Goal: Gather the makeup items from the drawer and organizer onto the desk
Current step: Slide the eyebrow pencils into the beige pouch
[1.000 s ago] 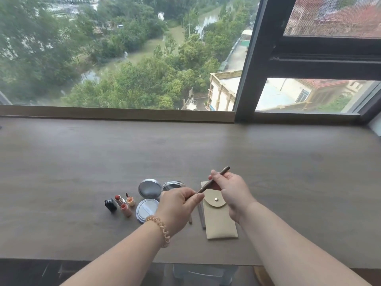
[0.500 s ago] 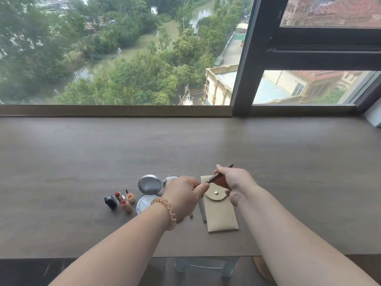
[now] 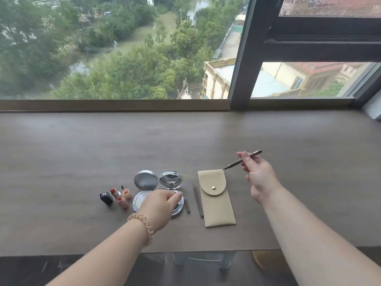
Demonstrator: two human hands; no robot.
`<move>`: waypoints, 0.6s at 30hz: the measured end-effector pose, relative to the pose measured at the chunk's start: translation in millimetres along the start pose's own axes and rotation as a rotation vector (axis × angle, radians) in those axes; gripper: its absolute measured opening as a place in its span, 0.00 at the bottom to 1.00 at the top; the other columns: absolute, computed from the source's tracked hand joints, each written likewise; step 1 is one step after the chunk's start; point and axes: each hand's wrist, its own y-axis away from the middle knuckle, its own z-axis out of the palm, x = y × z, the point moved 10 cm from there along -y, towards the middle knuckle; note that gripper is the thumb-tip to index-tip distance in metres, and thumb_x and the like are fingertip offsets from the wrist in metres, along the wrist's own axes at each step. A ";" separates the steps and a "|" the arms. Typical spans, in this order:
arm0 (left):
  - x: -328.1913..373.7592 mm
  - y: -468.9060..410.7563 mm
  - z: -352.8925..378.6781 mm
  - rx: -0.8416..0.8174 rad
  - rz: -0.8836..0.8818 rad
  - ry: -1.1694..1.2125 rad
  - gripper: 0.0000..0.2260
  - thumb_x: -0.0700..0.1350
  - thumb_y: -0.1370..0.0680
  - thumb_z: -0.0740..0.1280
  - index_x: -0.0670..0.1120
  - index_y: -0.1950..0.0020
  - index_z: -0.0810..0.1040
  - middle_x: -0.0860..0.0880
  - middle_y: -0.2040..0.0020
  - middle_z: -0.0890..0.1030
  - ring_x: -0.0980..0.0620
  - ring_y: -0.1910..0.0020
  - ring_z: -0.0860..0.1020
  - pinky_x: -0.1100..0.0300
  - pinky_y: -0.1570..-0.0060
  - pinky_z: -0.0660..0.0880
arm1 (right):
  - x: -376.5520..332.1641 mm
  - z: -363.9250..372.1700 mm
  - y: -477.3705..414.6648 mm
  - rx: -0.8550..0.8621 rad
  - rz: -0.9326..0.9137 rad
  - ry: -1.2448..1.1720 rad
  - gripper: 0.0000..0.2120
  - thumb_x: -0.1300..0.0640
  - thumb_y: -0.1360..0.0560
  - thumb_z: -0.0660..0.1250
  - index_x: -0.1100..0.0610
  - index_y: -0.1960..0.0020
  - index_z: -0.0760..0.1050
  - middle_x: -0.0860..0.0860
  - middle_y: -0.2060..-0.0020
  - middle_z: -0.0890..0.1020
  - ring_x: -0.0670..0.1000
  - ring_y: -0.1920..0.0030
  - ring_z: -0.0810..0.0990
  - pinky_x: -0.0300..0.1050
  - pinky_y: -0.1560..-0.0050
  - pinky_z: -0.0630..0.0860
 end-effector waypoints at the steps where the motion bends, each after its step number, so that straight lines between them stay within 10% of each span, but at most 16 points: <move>1: 5.9 -2.4 2.2 0.015 0.011 0.012 0.15 0.51 0.22 0.64 0.48 0.68 0.76 0.54 0.79 0.64 0.58 0.77 0.63 0.63 0.74 0.61 | 0.4 13.2 9.1 -0.034 -0.059 0.029 0.04 0.58 0.23 0.65 0.55 0.53 0.78 0.45 0.60 0.78 0.44 0.61 0.73 0.33 0.60 0.69; 9: -17.0 -10.8 22.9 0.090 -0.152 0.198 0.08 0.48 0.30 0.68 0.47 0.66 0.79 0.49 0.72 0.82 0.46 0.70 0.79 0.49 0.61 0.80 | 42.7 81.3 54.1 -0.200 -0.746 1.033 0.10 0.50 0.33 0.67 0.45 0.51 0.80 0.42 0.60 0.81 0.50 0.50 0.77 0.48 0.48 0.68; 18: -36.5 2.6 25.7 0.181 -0.215 0.191 0.05 0.50 0.28 0.69 0.51 0.60 0.78 0.55 0.65 0.81 0.51 0.62 0.79 0.55 0.55 0.77 | 108.6 108.7 68.3 -0.282 -0.807 1.534 0.25 0.41 0.43 0.76 0.50 0.49 0.79 0.47 0.55 0.82 0.54 0.41 0.78 0.56 0.39 0.59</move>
